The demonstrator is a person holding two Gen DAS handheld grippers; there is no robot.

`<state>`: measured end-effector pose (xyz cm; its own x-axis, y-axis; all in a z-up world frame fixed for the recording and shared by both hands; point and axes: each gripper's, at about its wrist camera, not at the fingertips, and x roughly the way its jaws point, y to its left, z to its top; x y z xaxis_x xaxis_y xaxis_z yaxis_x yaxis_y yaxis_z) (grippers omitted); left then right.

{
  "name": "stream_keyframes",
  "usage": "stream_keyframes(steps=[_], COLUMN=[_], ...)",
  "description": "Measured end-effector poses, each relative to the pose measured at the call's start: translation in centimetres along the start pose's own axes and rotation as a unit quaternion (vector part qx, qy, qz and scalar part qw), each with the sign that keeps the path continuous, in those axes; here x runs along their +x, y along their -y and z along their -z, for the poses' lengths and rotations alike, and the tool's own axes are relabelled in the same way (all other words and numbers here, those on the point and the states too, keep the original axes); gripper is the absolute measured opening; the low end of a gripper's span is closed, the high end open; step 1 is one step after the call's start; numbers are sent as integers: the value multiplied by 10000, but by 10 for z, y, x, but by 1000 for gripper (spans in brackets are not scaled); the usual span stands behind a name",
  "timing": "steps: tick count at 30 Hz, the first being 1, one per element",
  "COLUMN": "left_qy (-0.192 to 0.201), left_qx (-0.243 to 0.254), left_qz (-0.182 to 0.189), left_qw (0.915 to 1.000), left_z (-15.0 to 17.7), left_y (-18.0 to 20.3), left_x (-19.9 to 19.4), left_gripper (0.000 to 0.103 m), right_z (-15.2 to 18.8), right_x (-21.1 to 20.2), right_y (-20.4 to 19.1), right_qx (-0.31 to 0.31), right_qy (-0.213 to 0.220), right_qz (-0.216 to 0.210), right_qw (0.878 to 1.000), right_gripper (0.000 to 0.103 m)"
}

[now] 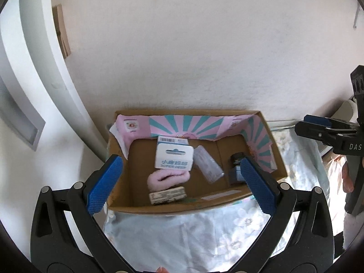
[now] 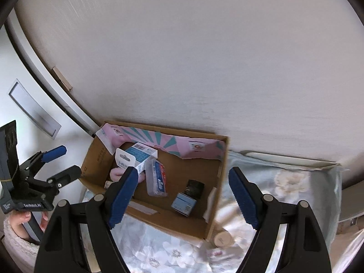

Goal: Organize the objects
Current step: 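Move both tools back toward the items left on the bed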

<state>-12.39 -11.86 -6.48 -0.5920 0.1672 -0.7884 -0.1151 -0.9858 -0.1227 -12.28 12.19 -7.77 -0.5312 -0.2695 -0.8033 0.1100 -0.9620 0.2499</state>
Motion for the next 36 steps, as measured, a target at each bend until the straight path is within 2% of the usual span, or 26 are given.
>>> stream_keyframes(steps=[10,17,21,29,33,36], left_qy=[47,85,59,-231,-423,-550], left_qx=[2,137,117,140,-224,-414], left_qz=[28,228,211,466,647,505], left_qw=[10000,9996,9997,9985,9968,9963], left_z=[20,43,58,98,117,130], left_y=[53,101,128,193,214,226], left_x=[-20,-32,-33,-7,25,55], left_gripper=[103,103,103,103,103,103], right_z=[17,25,25,36,47,57], right_x=[-53,-74,-80,-57,-32,-8], right_y=[33,58,70,94,101,105], right_qx=[-74,-284,-519,-1192,-1909,-2377], right_qy=[209,198,75,-526,-745,-925], right_qz=[106,10,21,-259,-364,-498], right_qw=[9997,9994,9986,9911,9781,9656], right_gripper=[79,79,79,79,79,79])
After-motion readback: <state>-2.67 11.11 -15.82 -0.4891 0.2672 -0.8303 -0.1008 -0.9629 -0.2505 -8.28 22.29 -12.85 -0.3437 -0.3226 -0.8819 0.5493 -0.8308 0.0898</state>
